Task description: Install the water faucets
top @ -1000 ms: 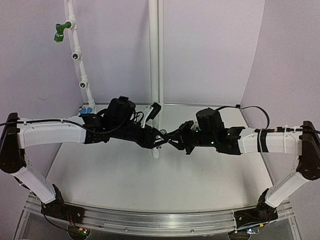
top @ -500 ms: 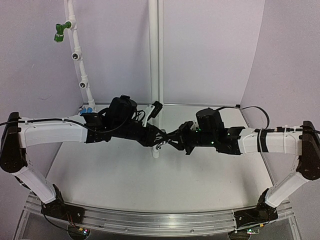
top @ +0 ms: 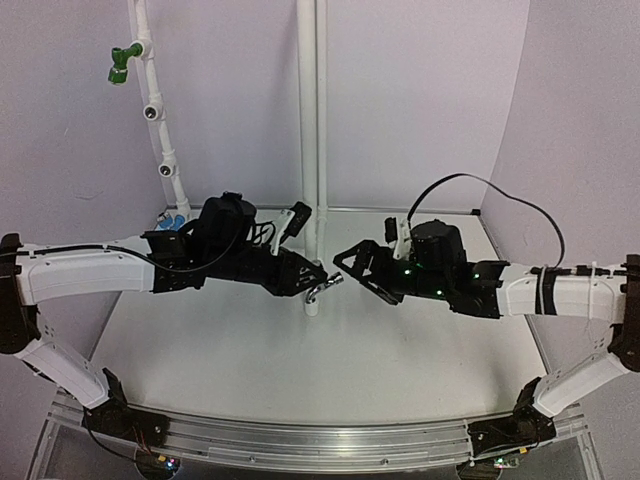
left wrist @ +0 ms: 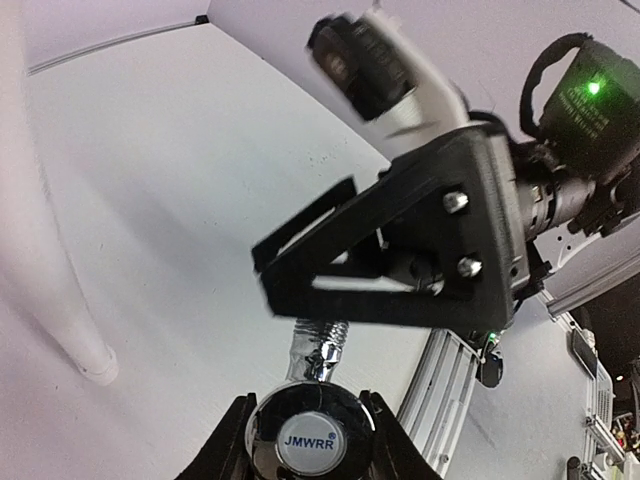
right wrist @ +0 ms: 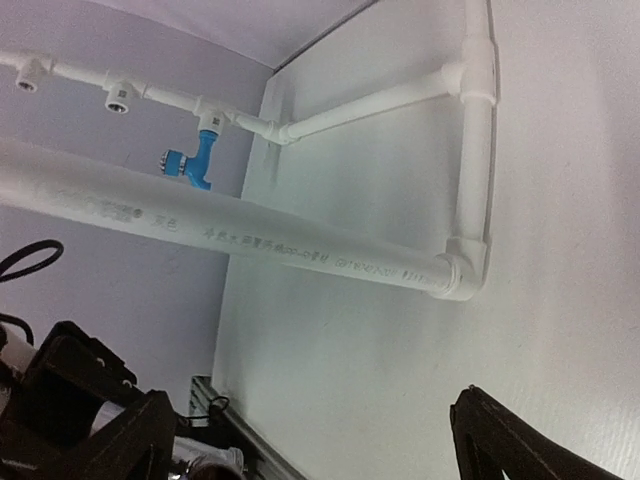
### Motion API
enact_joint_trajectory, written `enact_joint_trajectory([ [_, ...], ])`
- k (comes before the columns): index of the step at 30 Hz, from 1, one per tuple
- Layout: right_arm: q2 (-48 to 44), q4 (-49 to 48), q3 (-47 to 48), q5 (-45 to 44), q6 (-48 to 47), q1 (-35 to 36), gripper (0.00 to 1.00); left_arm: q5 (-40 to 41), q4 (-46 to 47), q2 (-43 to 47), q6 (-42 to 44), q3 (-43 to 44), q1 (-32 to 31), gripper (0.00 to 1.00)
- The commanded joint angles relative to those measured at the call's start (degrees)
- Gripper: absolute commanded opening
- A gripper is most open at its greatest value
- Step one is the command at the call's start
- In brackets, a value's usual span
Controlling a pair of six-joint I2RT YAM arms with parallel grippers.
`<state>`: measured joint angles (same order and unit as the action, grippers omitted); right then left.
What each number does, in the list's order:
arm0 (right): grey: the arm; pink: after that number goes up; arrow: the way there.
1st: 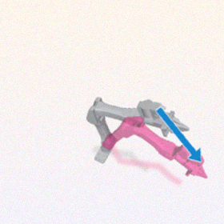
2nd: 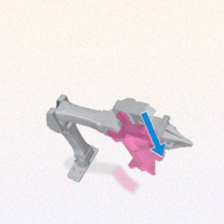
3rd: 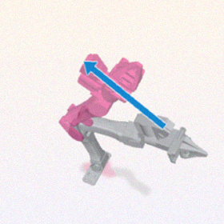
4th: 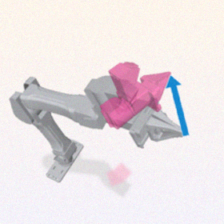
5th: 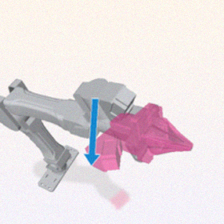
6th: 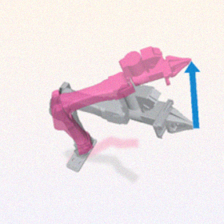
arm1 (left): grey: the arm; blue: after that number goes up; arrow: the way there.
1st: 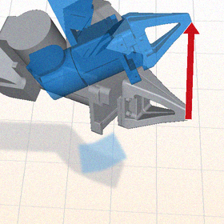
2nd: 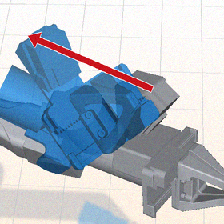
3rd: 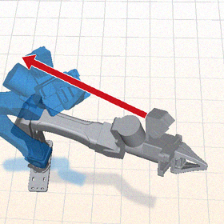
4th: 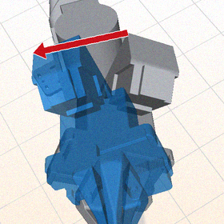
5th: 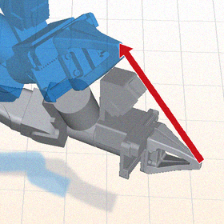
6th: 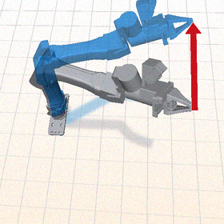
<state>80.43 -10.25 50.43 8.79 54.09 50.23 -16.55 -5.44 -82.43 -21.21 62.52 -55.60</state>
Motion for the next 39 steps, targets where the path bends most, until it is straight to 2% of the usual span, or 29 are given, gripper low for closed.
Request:
enact_joint_trajectory([
  [1, -0.69, 8.37, 7.66, -8.45, -30.22, -0.23, 0.98, -1.46, -1.56, 6.86, -2.56, -2.39, 2.09, 0.0],
  [4, 4.09, 14.16, 16.44, -8.5, -40.39, -0.26, 0.98, 0.09, -3.96, 11.06, -4.13, -4.78, 3.21, 0.0],
  [10, 15.24, 14.26, 31.99, -5.81, -48.47, -0.28, 0.98, 6.81, -8.25, 20.38, -8.1, -9.44, 5.34, 0.0],
  [13, 19.62, 12.05, 37.67, -7.43, -49.53, -0.28, 0.91, 10.59, -10.89, 23.63, -9.73, -10.23, 5.65, 0.0],
  [16, 21.51, 6.92, 39.23, -7.57, -50.01, -0.08, 0.84, 13.75, -14.28, 25.02, -10.66, -9.75, 5.86, 0.0],
  [20, 24.46, 5.95, 43.25, -8.29, -49.91, 0.69, 0.71, 19.27, -17.09, 26.37, -11.88, -9.72, 5.94, 0.0],
  [22, 25.12, 4.73, 43.47, -10.16, -51.97, 2.28, 0.67, 21.4, -18.39, 26.3, -11.88, -9.34, 6.02, 0.0],
  [26, 25.43, -0.16, 41.88, -22.31, -57.0, 6.59, 0.62, 23.2, -18.97, 25.67, -11.78, -9.16, 6.19, 0.0],
  [29, 25.41, -2.27, 41.58, -31.07, -56.45, 7.4, 0.59, 22.86, -18.49, 25.02, -11.83, -9.31, 6.25, 0.0],
  [32, 23.9, -6.4, 38.13, -32.68, -55.1, 7.37, 0.44, 22.6, -17.6, 24.95, -11.93, -9.76, 6.29, 0.0],
  [35, 22.24, -10.86, 33.88, -34.69, -54.57, 7.37, 0.35, 22.25, -17.12, 24.93, -11.8, -9.71, 6.29, 0.0],
  [39, 20.66, -13.17, 29.72, -37.58, -52.6, 6.92, 0.16, 21.48, -16.64, 24.79, -11.68, -9.6, 6.29, 0.0],
])
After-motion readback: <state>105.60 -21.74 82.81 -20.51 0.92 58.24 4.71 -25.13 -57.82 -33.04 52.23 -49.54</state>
